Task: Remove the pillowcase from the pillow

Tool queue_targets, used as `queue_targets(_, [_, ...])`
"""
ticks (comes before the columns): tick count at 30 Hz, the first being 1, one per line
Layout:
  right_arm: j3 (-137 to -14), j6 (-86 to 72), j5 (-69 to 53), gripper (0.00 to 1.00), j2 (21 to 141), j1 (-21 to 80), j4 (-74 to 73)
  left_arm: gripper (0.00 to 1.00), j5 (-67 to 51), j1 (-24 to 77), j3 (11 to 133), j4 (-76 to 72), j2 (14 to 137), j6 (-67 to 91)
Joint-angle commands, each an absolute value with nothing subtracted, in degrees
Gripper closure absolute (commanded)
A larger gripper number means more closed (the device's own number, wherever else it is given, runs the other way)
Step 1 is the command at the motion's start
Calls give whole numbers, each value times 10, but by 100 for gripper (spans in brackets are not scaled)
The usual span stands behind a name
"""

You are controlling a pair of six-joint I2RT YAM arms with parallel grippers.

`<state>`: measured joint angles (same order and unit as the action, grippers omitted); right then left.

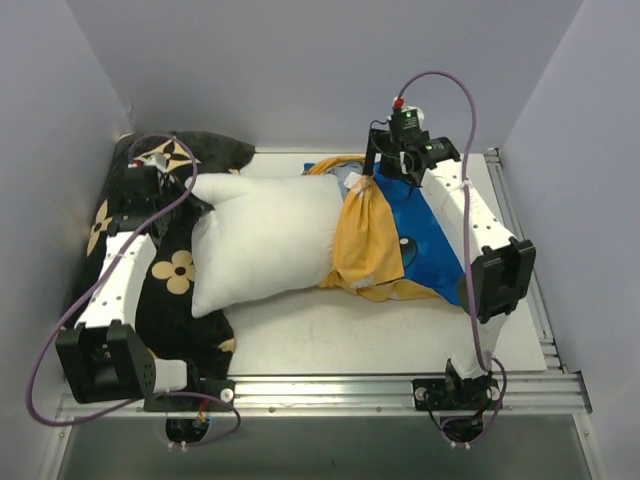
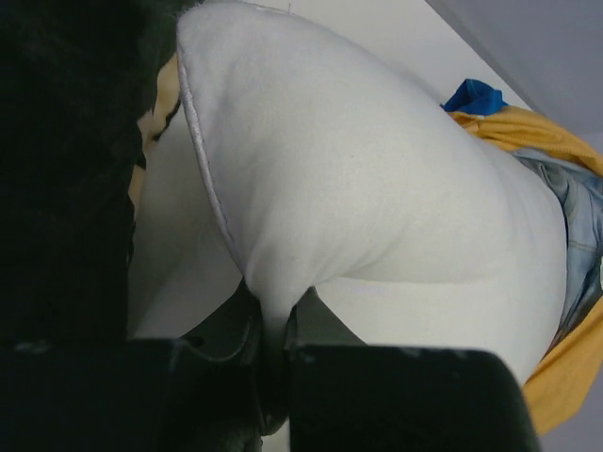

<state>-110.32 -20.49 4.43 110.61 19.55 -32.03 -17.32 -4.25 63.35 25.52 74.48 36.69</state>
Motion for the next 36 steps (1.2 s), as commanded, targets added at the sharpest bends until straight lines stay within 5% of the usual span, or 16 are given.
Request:
queue_targets(1, [-1030, -205, 55, 18, 970, 197, -314, 100, -105, -54, 710, 223, 767, 359])
queue_targets(10, [-773, -254, 102, 9, 779, 342, -261, 100, -83, -11, 719, 197, 790, 374])
queue_targets(18, [-705, -284, 196, 9, 809, 464, -226, 100, -82, -5, 744, 207, 789, 375])
queue_targets(21, [-675, -289, 202, 28, 811, 444, -233, 100, -82, -4, 763, 218, 781, 367])
queue_targets(22, [-651, -291, 202, 45, 801, 431, -234, 100, -83, -6, 770, 225, 781, 365])
queue_targets(23, [-639, -297, 196, 80, 794, 416, -238, 100, -92, -24, 786, 230, 782, 364])
queue_targets(25, [-593, -301, 191, 100, 760, 357, -239, 100, -112, -53, 798, 234, 786, 369])
queue_targets(32, [-507, -317, 139, 100, 681, 158, -230, 100, -191, -200, 845, 241, 812, 397])
queue_targets(36, [-497, -319, 104, 100, 679, 138, -201, 100, -195, -184, 869, 243, 843, 379])
